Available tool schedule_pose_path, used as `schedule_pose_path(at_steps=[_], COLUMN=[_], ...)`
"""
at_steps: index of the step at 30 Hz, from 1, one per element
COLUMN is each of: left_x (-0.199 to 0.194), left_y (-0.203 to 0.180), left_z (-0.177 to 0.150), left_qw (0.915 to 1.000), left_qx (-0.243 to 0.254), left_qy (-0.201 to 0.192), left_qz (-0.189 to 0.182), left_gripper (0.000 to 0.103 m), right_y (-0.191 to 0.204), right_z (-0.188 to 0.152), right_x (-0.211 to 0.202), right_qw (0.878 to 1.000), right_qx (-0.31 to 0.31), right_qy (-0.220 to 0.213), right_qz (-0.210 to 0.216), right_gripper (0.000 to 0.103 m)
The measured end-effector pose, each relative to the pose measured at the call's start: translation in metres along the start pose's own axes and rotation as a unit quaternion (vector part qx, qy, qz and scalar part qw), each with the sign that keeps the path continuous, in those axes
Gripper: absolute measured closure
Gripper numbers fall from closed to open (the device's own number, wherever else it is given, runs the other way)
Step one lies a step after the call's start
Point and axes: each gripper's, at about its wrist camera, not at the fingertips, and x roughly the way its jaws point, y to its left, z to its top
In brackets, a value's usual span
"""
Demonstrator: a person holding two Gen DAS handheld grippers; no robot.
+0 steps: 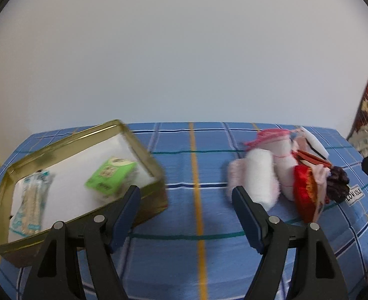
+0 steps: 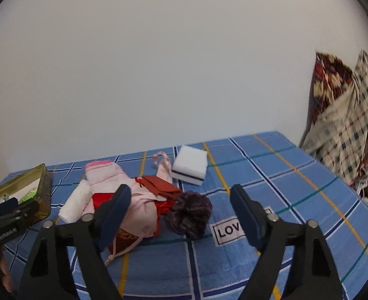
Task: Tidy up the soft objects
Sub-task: 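Reach to the white rolled towel and grasp it with the left tool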
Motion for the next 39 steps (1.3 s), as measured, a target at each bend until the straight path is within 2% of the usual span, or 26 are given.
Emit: schedule_pose_path(at_steps=[3,6,9,13,16,19,21,22,24,25,26,27,31,34,37,39], left_x=[0.013,0.031,0.045,0.056,0.052,0.048,0.053,0.057,0.064,0.064,0.062,0.06,0.049,0.029,0.012,0.002], left_y=[-0.018,-0.032,-0.04,-0.054,-0.061,-0.068,-0.071,-0.07,-0.066,-0.062,-0.057,-0.052,-0.033,-0.013,0.001,0.008], left_z=[0.007,0.012,0.017,0.019,0.019,0.02,0.018,0.015,0.011,0.011,0.012,0.012,0.012,0.014,0.022,0.024], left_qw=[0.9995,0.9986,0.9961,0.9941,0.9919,0.9955,0.9949,0.9935,0.9904,0.9905,0.9905,0.9902,0.9888,0.9848,0.9769,0.9775], left_qx=[0.016,0.021,0.011,0.02,0.022,0.044,0.055,0.053,0.038,0.029,0.021,0.013,-0.018,-0.046,-0.063,-0.067], left_qy=[0.019,0.042,0.065,0.081,0.082,0.058,0.067,0.079,0.104,0.103,0.098,0.094,0.085,0.066,0.042,0.022], left_qz=[-0.021,-0.024,-0.059,-0.068,-0.094,-0.06,-0.052,-0.062,-0.083,-0.087,-0.094,-0.103,-0.121,-0.154,-0.2,-0.199], left_gripper=[0.026,0.026,0.026,0.026,0.026,0.026,0.039,0.052,0.056,0.059,0.067,0.07,0.07,0.071,0.071,0.071], right_y=[-0.001,0.002,0.005,0.005,0.004,0.003,0.003,0.002,0.0,-0.001,-0.002,-0.003,-0.004,0.0,0.008,0.015], right_z=[-0.001,0.0,0.0,0.0,0.0,0.0,-0.001,-0.001,-0.002,-0.002,-0.002,-0.003,-0.004,-0.006,-0.006,-0.007], right_x=[0.0,-0.004,-0.005,-0.003,-0.001,0.001,0.002,0.003,0.004,0.006,0.007,0.007,0.01,0.013,0.017,0.023], right_qw=[1.0,1.0,0.999,0.999,0.998,0.998,0.998,0.998,0.997,0.997,0.996,0.996,0.994,0.991,0.985,0.981], right_qx=[0.007,-0.001,-0.002,0.001,0.009,0.016,0.017,0.019,0.025,0.028,0.032,0.035,0.042,0.042,0.036,0.035], right_qy=[0.006,-0.001,0.001,0.01,0.018,0.026,0.028,0.03,0.035,0.038,0.041,0.043,0.053,0.063,0.076,0.092], right_qz=[0.014,0.018,0.034,0.046,0.055,0.062,0.059,0.059,0.063,0.065,0.068,0.07,0.087,0.109,0.148,0.168], right_gripper=[0.033,0.033,0.033,0.033,0.033,0.033,0.033,0.033,0.033,0.033,0.033,0.033,0.04,0.04,0.039,0.039])
